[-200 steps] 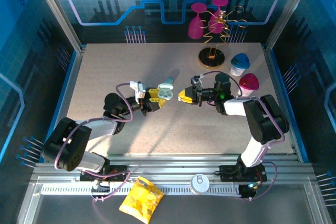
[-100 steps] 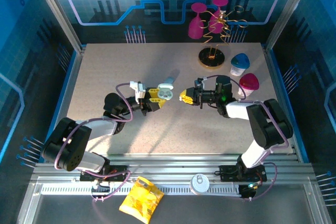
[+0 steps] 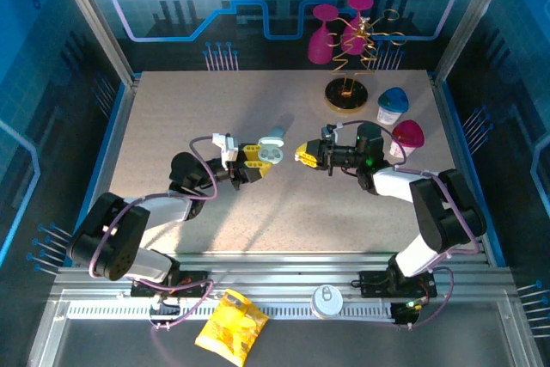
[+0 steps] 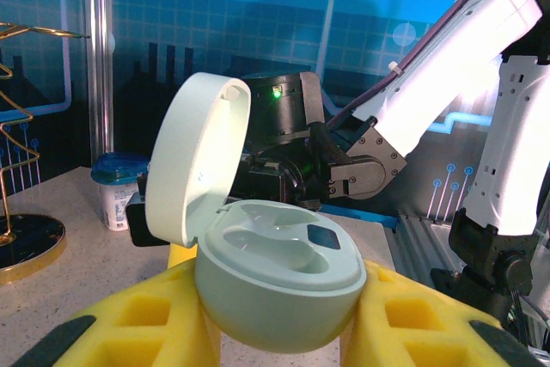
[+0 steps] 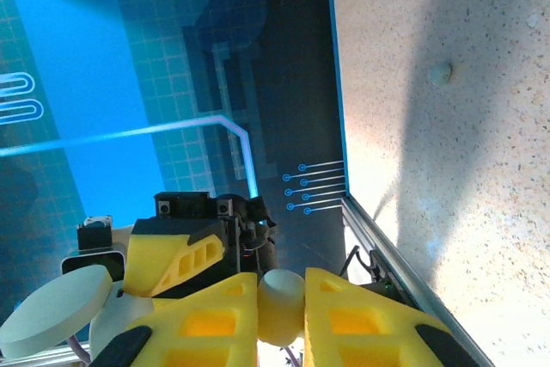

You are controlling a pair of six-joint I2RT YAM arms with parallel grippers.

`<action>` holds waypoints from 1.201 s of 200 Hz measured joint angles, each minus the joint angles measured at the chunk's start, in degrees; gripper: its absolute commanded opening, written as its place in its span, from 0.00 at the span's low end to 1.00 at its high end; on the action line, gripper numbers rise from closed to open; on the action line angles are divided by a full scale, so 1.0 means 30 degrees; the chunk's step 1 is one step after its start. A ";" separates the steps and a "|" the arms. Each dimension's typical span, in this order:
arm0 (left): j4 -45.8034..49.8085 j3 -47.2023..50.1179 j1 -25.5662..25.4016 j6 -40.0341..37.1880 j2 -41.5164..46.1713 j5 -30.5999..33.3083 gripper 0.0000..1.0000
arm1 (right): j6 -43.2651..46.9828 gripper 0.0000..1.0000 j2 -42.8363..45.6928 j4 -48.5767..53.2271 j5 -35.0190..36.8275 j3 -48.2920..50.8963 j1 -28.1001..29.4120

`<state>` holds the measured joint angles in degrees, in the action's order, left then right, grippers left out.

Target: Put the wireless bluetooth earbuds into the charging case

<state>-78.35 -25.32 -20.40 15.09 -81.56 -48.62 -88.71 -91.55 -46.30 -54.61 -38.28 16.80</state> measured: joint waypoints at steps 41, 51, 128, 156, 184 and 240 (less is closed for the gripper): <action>0.0000 0.0000 0.0000 -0.0080 -0.0007 0.0386 0.32 | 0.1377 0.15 0.1668 0.2055 0.0517 -0.0029 0.0138; 0.0000 0.0000 0.0000 -0.0168 -0.0007 0.0656 0.32 | 0.2018 0.15 0.2463 0.2914 0.0714 -0.0146 0.0262; -0.0007 0.0000 0.0000 -0.1311 -0.0270 0.4291 0.32 | 0.8451 0.16 0.5464 0.9092 0.3038 -0.3869 0.3031; 0.0000 0.0000 0.0000 -0.1639 -0.0335 0.5275 0.32 | 1.0324 0.16 0.5413 1.0520 0.3905 -0.5493 0.4357; 0.0000 0.0000 0.0000 -0.1690 -0.0335 0.5807 0.32 | 1.1861 0.16 0.4976 1.1468 0.4881 -0.6965 0.5246; 0.0000 0.0000 0.0000 -0.1727 -0.0335 0.6171 0.32 | 1.4753 0.16 0.3315 1.3559 0.7351 -0.9063 0.6637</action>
<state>-78.35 -25.32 -20.40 9.91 -82.56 -30.11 -44.45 -81.60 -5.63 -32.56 -65.47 36.71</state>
